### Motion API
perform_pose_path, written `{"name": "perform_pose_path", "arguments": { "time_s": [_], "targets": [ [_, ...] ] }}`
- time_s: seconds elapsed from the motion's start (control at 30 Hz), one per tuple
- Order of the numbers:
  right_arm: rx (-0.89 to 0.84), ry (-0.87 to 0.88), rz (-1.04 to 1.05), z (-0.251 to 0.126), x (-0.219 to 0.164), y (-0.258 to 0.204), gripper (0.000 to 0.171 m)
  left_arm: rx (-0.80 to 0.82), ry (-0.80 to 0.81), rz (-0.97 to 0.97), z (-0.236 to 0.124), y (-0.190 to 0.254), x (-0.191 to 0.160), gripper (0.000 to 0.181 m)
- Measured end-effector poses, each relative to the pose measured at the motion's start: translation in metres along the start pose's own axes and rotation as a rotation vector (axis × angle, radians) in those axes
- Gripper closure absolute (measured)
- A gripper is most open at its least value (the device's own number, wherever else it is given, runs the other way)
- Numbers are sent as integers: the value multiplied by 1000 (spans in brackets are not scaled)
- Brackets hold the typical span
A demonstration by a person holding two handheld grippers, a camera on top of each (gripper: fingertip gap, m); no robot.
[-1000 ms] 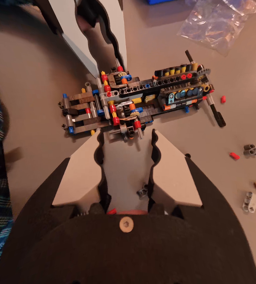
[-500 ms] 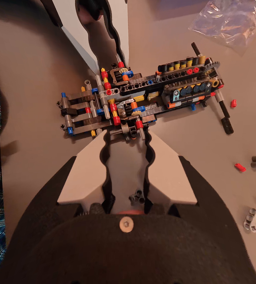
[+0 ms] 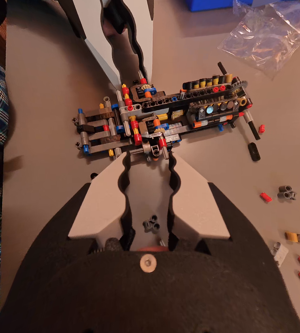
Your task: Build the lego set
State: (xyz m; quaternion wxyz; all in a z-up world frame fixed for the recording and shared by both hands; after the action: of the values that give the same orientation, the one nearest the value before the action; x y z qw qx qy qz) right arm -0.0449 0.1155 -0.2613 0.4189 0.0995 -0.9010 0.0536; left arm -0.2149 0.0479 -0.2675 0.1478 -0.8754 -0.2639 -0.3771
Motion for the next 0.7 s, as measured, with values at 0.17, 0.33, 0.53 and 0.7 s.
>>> {"name": "perform_pose_path", "arguments": {
  "time_s": [0.17, 0.33, 0.53, 0.7],
  "targets": [
    [21, 2, -11, 2, 1, 0, 131, -1, -3, 1, 0, 0, 0, 153],
    [16, 0, -17, 0, 1, 0, 131, -2, -1, -1, 0, 0, 0, 153],
    [20, 28, -24, -7, 1, 3, 136, -2, 12, -12, -1, -1, 1, 153],
    [30, 33, -28, -8, 1, 7, 146, -3, 13, -13, -2, -1, 1, 153]
  ]
}}
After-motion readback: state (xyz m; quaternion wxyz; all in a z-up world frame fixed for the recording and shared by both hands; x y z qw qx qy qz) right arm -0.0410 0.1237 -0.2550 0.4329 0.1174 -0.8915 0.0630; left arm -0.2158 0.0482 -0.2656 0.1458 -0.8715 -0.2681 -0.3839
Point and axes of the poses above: each gripper's, where its closed fingertips meet, z out along the fingers, x out of its top, y = z × x across the jaws, the point moved 7 cm from there along -z, back along the fingers, and after that the axes turned 3 degrees about x, right-handed, at the moved point
